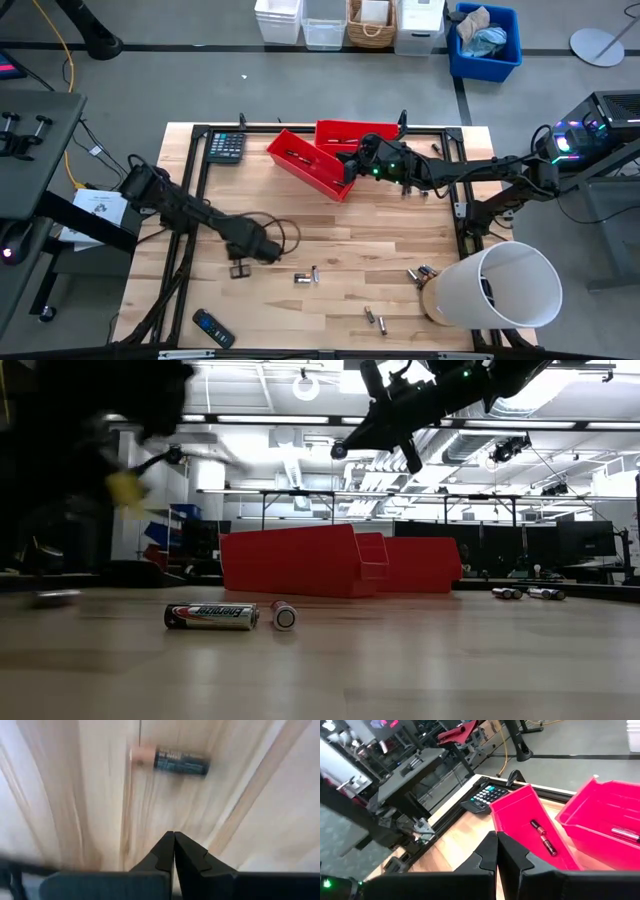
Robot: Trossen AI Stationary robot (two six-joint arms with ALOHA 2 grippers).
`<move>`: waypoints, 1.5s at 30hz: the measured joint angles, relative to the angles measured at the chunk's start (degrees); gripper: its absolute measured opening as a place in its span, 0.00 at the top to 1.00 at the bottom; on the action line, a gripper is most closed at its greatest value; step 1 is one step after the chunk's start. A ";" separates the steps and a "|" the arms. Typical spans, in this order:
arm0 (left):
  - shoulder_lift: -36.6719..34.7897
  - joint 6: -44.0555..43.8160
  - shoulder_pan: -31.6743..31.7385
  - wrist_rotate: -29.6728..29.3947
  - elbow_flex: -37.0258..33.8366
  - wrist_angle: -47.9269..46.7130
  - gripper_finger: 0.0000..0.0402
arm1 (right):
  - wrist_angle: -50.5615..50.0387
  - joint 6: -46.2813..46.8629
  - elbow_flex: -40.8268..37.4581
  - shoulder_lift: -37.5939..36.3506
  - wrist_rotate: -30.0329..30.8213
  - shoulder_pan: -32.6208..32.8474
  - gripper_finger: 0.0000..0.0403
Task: Sort batteries
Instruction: Put the black battery into the bottom red bin
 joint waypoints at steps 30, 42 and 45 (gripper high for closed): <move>-32.81 -6.75 20.82 -28.58 -3.37 48.89 0.48 | -50.77 9.91 13.01 14.10 -11.08 18.77 0.59; -44.82 -1.96 29.70 -8.72 -15.83 56.73 0.48 | -60.43 36.32 20.02 27.89 -19.24 18.62 0.59; -46.13 -0.12 30.68 -6.93 -16.36 56.89 0.48 | -60.35 40.11 17.89 27.87 -18.85 18.60 0.59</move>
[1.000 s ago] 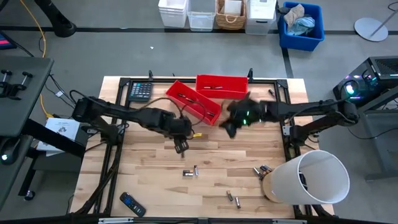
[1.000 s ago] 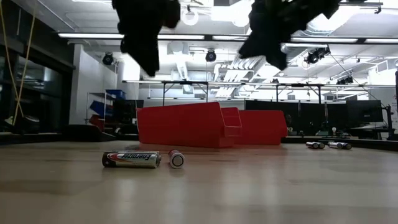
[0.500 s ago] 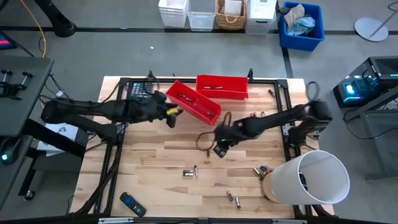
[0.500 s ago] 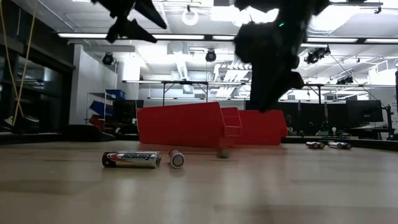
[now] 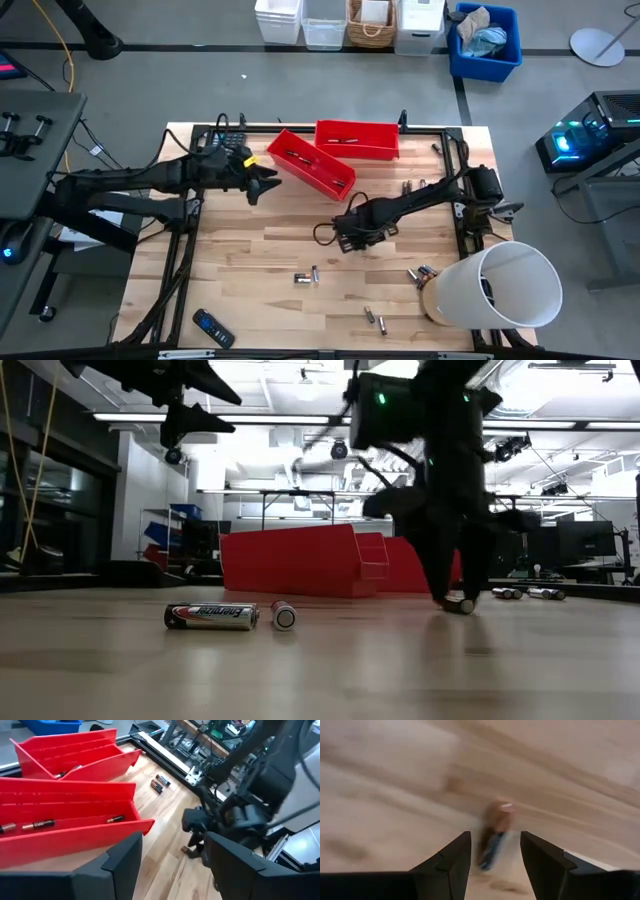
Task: Sort batteries
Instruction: Put the black battery into the bottom red bin
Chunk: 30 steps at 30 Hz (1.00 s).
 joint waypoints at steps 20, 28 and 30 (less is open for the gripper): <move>-4.85 2.80 4.80 4.25 5.87 17.10 0.48 | 2.08 -16.25 0.54 -6.69 10.52 -3.48 0.91; -5.33 -2.94 5.10 2.52 7.22 17.53 0.48 | -3.17 -29.37 4.89 -22.84 22.88 -10.04 0.92; -4.93 -5.13 5.02 2.44 7.22 17.58 0.48 | -3.38 -32.32 3.91 -26.94 24.57 -11.83 0.92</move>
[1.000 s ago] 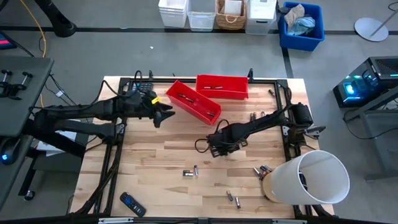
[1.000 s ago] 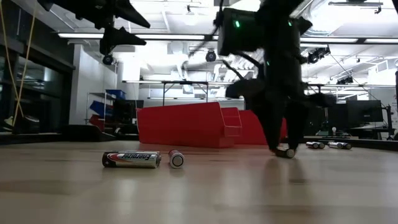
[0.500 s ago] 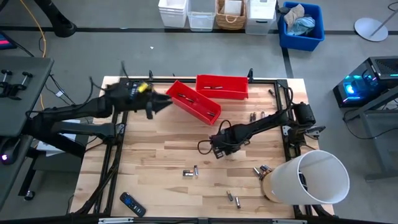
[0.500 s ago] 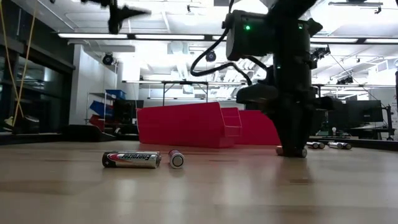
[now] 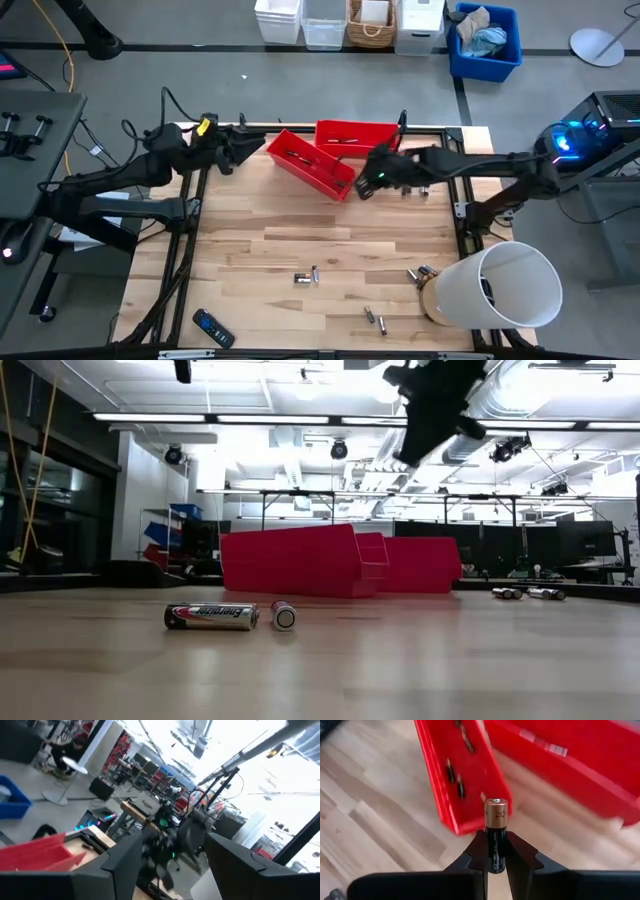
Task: Sort batteries
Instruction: Put the black battery into the bottom red bin
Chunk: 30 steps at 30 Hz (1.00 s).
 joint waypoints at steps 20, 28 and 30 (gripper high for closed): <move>10.21 -18.02 0.01 -18.24 -0.01 2.70 0.48 | 41.63 -23.98 -14.27 1.61 -21.58 -13.19 0.92; 12.00 -12.14 1.40 -17.88 -0.02 7.34 0.48 | 53.76 -20.86 -14.37 15.93 -19.77 -14.51 0.89; 11.69 -10.04 1.91 -16.90 -0.02 7.37 0.48 | 52.75 -19.44 -14.41 17.13 -18.04 -14.49 0.81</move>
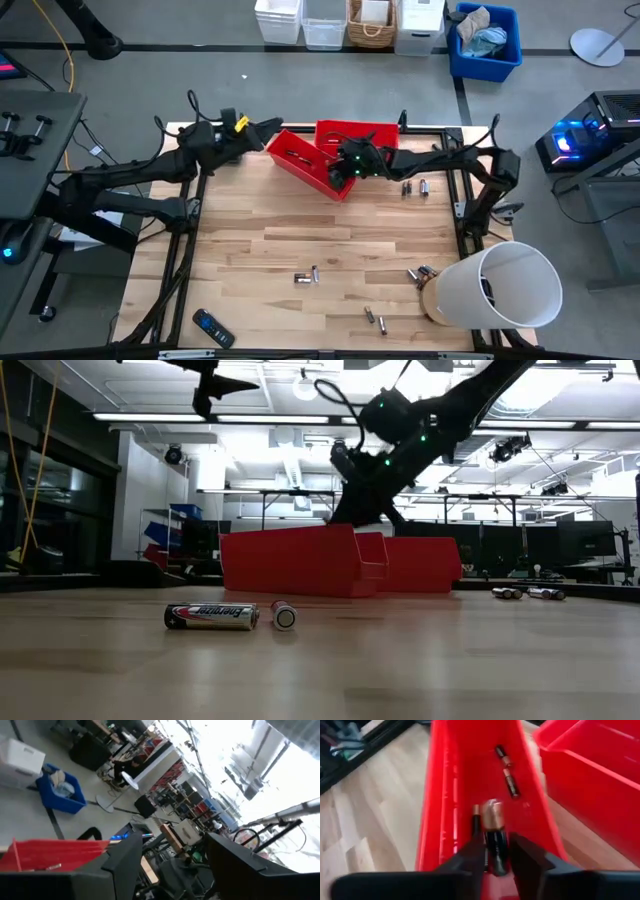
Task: Sort batteries
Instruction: Put the black battery into the bottom red bin
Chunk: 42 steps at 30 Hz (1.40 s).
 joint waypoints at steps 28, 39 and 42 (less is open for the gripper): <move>2.30 3.20 29.17 45.84 -0.09 6.83 0.48 | -66.75 32.59 2.23 -10.35 5.85 -3.20 0.52; 2.22 2.15 28.90 45.52 -0.09 8.82 0.48 | -49.97 31.27 -11.63 -10.35 4.94 -9.19 0.52; 2.22 2.21 28.90 45.44 -0.07 8.87 0.48 | -47.34 30.92 -12.66 -10.40 5.07 -9.50 0.52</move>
